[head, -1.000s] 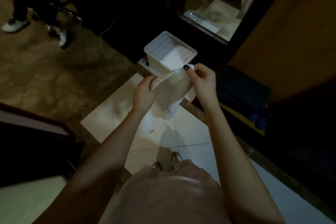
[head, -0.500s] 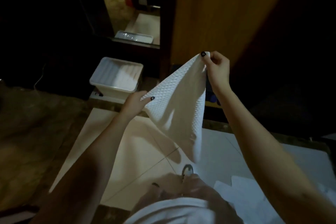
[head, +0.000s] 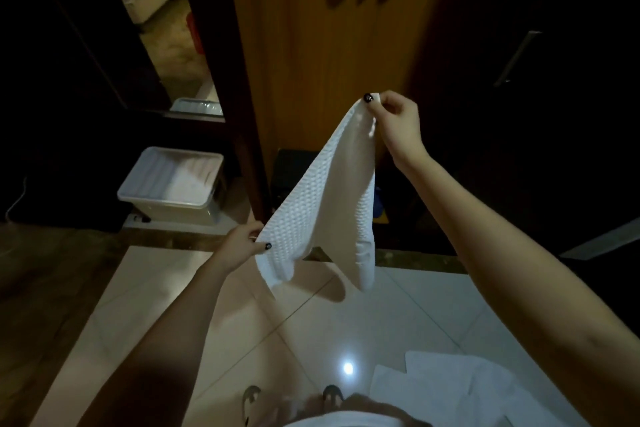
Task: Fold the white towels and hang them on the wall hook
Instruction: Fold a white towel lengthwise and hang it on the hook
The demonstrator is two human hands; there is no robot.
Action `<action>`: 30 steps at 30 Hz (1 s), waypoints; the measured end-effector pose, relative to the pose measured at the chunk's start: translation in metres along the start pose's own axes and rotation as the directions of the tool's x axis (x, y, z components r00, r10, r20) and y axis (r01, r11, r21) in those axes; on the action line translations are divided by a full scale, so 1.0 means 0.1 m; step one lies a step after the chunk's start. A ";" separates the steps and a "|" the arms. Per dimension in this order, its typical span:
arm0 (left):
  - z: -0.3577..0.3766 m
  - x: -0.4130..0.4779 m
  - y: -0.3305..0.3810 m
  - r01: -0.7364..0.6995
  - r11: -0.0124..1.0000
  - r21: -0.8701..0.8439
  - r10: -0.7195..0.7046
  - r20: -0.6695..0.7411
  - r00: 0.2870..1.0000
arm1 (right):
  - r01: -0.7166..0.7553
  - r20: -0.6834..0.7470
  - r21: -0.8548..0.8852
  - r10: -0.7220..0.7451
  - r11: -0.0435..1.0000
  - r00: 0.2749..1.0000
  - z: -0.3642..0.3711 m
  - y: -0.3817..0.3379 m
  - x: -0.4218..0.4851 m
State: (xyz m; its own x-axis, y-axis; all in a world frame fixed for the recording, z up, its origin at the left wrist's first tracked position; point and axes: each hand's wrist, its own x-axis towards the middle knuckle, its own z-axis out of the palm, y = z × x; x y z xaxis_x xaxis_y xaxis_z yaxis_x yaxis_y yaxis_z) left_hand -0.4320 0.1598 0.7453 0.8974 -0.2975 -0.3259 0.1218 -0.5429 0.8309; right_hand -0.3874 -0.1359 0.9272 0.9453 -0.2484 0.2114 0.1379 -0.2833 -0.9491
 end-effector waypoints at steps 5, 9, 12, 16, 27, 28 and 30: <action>0.47 -0.03 0.23 0.025 0.998 -0.058 -0.031 -0.093 0.995 | 0.040 -0.056 0.015 -0.039 0.999 0.998 -0.46 -0.15 0.03; 0.71 -0.02 0.28 0.042 0.999 -0.003 -0.042 -0.075 0.996 | 0.022 -0.124 0.030 -0.018 0.999 0.992 -0.72 -0.16 0.01; 0.86 -0.07 0.27 0.023 0.999 -0.043 -0.029 -0.147 0.989 | -0.020 -0.168 0.046 0.027 0.999 0.985 -0.85 -0.08 -0.05; 0.89 -0.13 0.38 0.001 0.999 -0.044 -0.012 -0.265 0.964 | -0.076 -0.251 0.031 0.082 0.997 0.965 -1.04 0.06 -0.10; 0.74 0.11 2.34 -0.191 0.917 -0.350 0.129 -0.192 0.973 | -0.056 -0.221 -0.201 0.011 0.978 0.975 -1.31 0.12 -0.18; 0.75 0.10 2.50 -0.199 0.889 -0.413 0.127 -0.194 0.973 | -0.040 -0.226 -0.212 -0.010 0.976 0.974 -1.31 0.02 -0.16; 0.75 0.06 2.77 -0.230 0.849 -0.476 0.147 -0.207 0.967 | 0.001 -0.234 -0.232 -0.057 0.973 0.970 -1.34 -0.19 -0.14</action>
State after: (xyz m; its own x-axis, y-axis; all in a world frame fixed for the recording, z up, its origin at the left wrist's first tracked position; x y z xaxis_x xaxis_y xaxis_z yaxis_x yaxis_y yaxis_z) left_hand -0.4250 -0.0511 0.9399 0.9736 -0.2050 -0.1003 0.0987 -0.0181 0.9950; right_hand -0.4428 -0.2511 0.9736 0.8402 -0.4418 0.3143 0.0669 -0.4908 -0.8687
